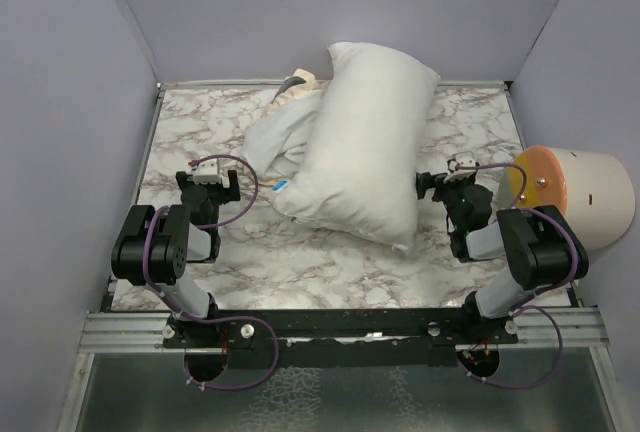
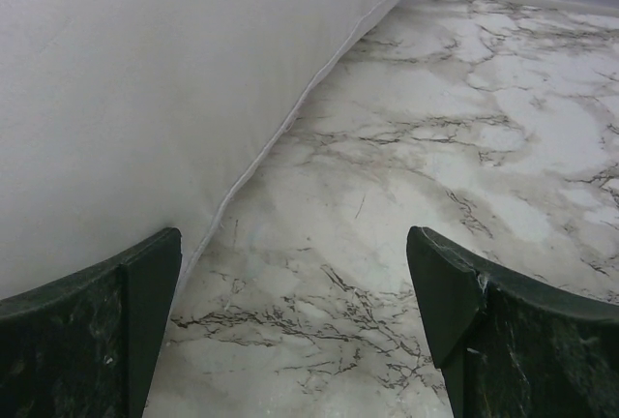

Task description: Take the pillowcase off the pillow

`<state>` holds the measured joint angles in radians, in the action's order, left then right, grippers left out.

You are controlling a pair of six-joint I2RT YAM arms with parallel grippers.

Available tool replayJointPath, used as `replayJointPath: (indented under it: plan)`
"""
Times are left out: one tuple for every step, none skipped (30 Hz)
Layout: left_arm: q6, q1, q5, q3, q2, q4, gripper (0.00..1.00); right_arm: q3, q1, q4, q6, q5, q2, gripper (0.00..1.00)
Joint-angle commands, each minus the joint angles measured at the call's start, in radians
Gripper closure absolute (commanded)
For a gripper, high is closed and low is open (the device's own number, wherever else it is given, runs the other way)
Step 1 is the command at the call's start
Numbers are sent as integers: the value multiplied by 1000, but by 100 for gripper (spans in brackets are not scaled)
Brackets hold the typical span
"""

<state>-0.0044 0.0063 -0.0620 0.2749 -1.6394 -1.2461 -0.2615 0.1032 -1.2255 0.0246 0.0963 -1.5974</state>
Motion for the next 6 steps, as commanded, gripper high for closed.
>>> replayJointPath:
  plan:
    - [4, -2, -16, -4, 0, -13, 1, -12, -1, 15, 14, 38, -11, 1]
    - [4, -2, -16, -3, 1, -13, 1, -17, -1, 22, 12, 37, -14, 1]
    - [5, -2, -16, -4, 1, -13, 1, -21, -2, 28, 12, 37, -17, 1]
    - [5, -1, -16, -3, 1, -13, 1, -25, -1, 30, 11, 37, -19, 1]
    - [4, -2, -16, -3, 1, -13, 1, -26, 0, 32, 9, 37, -19, 1]
    - [4, -2, -16, -4, 0, -13, 1, -25, -1, 35, 10, 37, -17, 1]
